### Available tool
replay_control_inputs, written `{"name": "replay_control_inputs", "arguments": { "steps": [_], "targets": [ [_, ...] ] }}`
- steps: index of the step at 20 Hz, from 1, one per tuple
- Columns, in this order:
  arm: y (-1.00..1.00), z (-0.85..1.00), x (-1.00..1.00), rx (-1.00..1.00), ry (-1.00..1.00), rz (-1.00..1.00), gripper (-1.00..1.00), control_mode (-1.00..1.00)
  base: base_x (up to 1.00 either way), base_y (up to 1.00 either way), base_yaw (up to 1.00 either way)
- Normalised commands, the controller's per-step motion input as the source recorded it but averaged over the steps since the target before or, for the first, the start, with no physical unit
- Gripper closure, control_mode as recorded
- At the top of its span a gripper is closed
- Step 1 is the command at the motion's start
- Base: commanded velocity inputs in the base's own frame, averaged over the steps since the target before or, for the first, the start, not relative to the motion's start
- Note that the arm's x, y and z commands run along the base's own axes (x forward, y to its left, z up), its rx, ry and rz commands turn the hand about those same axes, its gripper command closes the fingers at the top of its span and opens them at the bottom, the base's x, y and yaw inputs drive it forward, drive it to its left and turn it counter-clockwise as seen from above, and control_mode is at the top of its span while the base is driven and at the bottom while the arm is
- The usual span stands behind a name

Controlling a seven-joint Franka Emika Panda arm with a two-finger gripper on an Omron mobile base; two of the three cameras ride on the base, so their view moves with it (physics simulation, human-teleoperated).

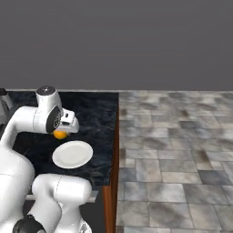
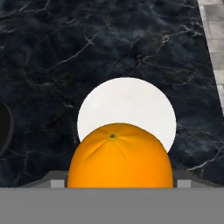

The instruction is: Pick the mango and orange from the fridge and place them on the plate next to the blender to make a fruit smoothie.

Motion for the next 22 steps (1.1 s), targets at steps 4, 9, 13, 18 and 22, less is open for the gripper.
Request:
{"name": "replay_control_inputs", "arguments": {
  "steps": [4,9,13,18,22],
  "targets": [
    [0.0,-0.59,0.92,-0.06,0.15,0.0,1.0,-1.0,0.0,0.0,0.0],
    [0.0,-0.15,0.25,-0.01,0.18,0.03,1.0,-1.0,0.0,0.0,0.0],
    [0.02,-0.5,0.01,0.0,0.0,0.0,1.0,-1.0,0.0,0.0,0.0],
    [0.06,-0.63,0.0,0.0,0.0,0.0,1.0,-1.0,0.0,0.0,0.0],
    [0.02,-0.54,0.0,0.0,0.0,0.0,1.0,-1.0,0.0,0.0,0.0]
  ]
}}
